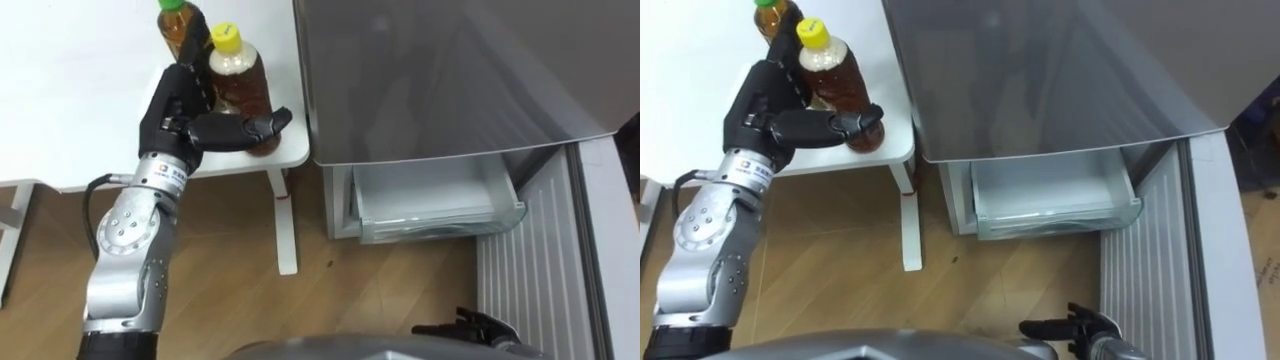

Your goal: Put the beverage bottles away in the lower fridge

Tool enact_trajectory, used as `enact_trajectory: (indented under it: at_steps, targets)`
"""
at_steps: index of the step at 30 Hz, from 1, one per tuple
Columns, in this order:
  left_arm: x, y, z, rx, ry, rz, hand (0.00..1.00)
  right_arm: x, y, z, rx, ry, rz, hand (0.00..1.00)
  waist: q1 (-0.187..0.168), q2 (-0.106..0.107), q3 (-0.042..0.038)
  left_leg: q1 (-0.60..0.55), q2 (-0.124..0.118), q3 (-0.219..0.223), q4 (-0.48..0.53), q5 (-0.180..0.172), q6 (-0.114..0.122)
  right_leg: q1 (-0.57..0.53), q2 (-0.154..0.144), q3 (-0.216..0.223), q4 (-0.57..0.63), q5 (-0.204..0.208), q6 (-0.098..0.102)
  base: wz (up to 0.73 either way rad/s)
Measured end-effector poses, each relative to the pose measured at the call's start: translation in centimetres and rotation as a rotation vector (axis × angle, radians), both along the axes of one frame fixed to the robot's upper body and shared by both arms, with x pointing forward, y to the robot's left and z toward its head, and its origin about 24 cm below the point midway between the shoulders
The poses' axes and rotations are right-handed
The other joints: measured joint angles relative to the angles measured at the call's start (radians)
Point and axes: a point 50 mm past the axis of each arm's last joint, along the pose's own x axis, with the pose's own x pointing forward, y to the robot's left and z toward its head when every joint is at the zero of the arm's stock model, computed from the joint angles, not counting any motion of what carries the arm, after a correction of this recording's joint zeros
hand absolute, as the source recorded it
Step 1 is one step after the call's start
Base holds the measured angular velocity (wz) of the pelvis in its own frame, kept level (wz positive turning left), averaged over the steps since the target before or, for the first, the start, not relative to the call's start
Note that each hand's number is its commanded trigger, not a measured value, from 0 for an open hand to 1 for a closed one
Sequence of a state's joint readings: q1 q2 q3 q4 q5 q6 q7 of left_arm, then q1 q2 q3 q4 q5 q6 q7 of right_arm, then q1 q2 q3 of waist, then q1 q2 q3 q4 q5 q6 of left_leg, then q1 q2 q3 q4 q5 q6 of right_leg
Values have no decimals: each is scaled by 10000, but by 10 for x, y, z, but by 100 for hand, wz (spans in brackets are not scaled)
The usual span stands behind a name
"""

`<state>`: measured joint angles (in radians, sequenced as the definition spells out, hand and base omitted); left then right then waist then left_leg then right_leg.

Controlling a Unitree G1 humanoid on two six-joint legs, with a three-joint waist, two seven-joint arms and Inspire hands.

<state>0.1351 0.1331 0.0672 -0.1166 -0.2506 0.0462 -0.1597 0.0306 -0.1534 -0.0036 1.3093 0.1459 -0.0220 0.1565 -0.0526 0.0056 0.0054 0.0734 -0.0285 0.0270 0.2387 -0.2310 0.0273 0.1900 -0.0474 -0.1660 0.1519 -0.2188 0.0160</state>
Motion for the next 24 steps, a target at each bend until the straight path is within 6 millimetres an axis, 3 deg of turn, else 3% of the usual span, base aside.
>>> enact_trajectory:
  at_steps: [11, 18, 19, 21, 22, 24]
  targets:
    - [6, -2, 6, 11, -281, -123, 0, 0, -5, 1, -119, 2, 5, 0, -94, 189, 25, -173, -5, 3, 24, 0, 0, -171, -5, 35, -1, 0, 0, 0]
    - [6, -2, 6, 15, -278, -81, 0, 1, -5, 1, -120, -46, 26, 0, -268, 172, 48, -123, -6, 37, -9, 1, 0, -166, -2, 140, -11, -1, 1, -2]
    - [6, -2, 6, 14, -277, -89, 36, 2, -5, 1, -120, -61, 31, 0, -273, 176, 47, -122, -7, 39, -11, 1, 0, -167, -2, 158, -11, -1, 1, 0]
    - [6, -2, 6, 13, -276, -90, 84, 3, -5, 2, -121, -132, 48, 0, -275, 157, 59, -123, -8, 39, -11, 1, 0, -168, -1, 183, -12, -1, 1, 0]
    - [6, -2, 6, 13, -276, -90, 100, 3, -5, 2, -121, -138, 50, 0, -275, 145, 67, -124, -8, 39, -11, 1, 0, -168, 0, 198, -11, -1, 1, 0]
    - [6, -2, 6, 13, -276, -87, 100, 3, -5, 2, -120, -149, 53, 0, -275, 136, 73, -127, -8, 39, -11, 1, 0, -170, 3, 229, -11, -1, 1, 0]
